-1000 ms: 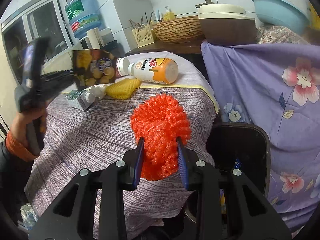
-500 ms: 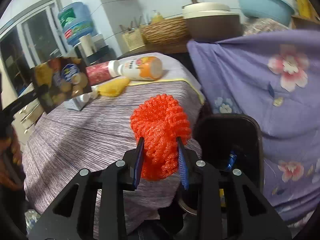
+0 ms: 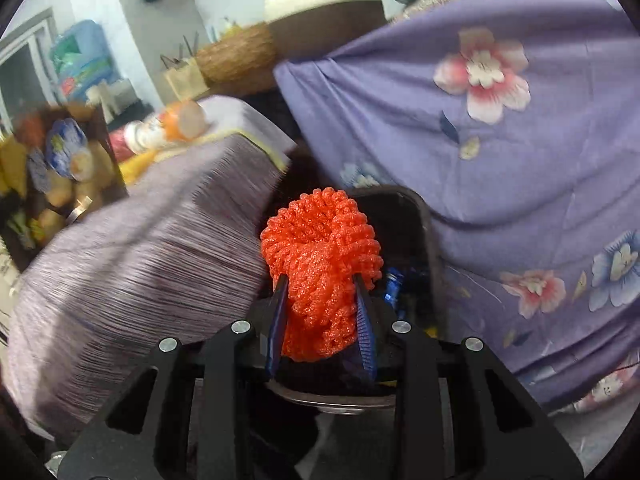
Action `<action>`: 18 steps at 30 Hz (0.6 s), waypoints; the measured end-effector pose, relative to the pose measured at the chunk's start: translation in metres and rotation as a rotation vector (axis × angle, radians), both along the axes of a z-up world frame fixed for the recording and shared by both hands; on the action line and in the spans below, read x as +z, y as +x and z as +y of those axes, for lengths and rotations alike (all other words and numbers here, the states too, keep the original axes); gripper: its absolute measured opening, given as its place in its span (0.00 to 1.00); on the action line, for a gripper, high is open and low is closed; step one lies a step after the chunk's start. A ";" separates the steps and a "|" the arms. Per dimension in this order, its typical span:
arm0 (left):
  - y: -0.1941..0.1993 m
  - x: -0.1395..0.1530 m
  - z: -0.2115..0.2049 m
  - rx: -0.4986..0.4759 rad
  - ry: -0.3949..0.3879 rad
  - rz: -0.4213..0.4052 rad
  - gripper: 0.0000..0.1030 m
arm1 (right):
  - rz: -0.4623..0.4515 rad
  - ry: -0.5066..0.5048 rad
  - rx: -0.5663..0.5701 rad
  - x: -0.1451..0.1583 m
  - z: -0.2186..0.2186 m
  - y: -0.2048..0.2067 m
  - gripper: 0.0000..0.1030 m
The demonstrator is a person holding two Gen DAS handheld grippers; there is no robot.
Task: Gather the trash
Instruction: 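Drop the orange net into the bin with the right tool while the left carries the snack bag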
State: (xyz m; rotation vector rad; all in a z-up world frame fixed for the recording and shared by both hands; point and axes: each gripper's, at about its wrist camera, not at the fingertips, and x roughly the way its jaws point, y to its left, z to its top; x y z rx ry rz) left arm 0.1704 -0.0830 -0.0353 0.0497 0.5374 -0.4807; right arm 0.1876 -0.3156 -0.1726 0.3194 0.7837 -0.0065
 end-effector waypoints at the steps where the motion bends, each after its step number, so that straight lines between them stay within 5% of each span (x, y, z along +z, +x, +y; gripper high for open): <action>1: 0.000 -0.002 -0.007 -0.014 -0.001 0.005 0.07 | 0.009 -0.004 -0.002 -0.006 -0.002 0.002 0.31; 4: 0.000 -0.010 -0.030 -0.050 0.003 0.009 0.07 | 0.042 -0.020 -0.004 -0.031 -0.006 0.011 0.31; 10: 0.003 -0.026 -0.061 -0.090 0.018 0.039 0.07 | 0.066 -0.033 -0.019 -0.063 -0.013 0.026 0.60; 18: 0.007 -0.060 -0.096 -0.127 0.093 0.099 0.07 | 0.062 -0.037 -0.062 -0.060 -0.029 0.016 0.60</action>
